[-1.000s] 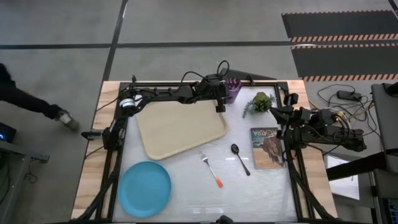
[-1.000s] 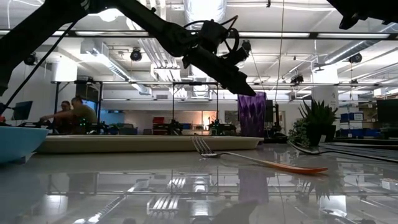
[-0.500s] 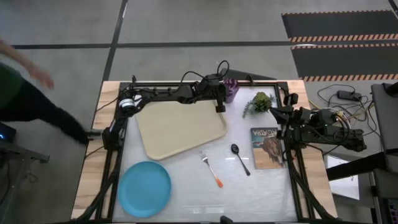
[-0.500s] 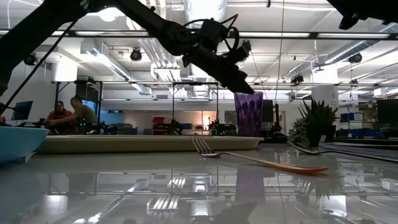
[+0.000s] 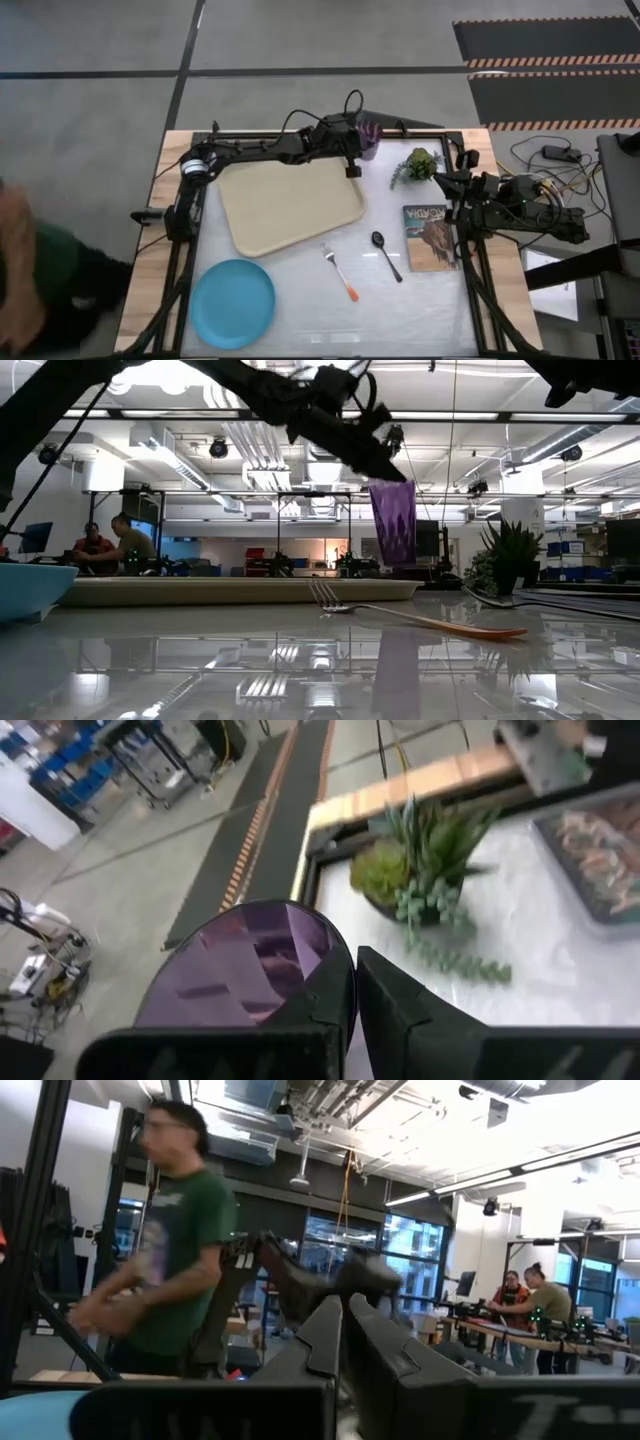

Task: Pick and place plate/cup/fork/spoon on tray
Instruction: Put the purple cup on the gray tray

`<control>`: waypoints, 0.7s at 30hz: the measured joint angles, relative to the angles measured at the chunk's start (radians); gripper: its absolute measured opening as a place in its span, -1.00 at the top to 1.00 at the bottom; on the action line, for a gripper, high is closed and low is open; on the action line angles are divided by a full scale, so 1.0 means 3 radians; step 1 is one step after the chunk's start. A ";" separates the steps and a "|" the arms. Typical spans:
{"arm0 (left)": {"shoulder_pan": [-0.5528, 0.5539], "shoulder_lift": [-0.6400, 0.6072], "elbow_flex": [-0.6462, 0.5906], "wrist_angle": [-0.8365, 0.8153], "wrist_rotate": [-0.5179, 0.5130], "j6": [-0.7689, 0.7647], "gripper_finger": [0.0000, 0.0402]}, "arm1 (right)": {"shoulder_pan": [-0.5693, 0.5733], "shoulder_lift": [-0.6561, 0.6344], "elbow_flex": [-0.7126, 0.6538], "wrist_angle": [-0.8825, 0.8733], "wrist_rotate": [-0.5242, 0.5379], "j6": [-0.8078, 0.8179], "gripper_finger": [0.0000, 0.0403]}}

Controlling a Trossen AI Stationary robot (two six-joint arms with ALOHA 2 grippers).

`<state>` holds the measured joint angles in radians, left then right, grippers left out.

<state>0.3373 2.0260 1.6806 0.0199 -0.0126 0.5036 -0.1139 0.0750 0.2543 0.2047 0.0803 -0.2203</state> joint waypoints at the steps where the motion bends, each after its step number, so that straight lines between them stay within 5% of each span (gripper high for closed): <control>1: -0.0020 -0.0058 0.0000 -0.0055 -0.0009 -0.0002 1.00 | 0.0000 0.0000 0.0000 -0.0007 0.0000 0.0000 0.96; 12: -0.0350 -0.0848 -0.0072 -0.1420 -0.0786 -0.0703 1.00 | 0.0000 0.0000 0.0000 -0.0062 0.0001 0.0035 0.96; 21: -0.0615 -0.1829 -0.1390 -0.1313 -0.1489 -0.1508 1.00 | 0.0000 -0.0004 0.0000 -0.0072 -0.0001 0.0063 0.96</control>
<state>0.1530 1.4773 1.2635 -0.3741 -0.4591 0.0512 -0.1139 0.0738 0.2543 0.1830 0.0800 -0.2015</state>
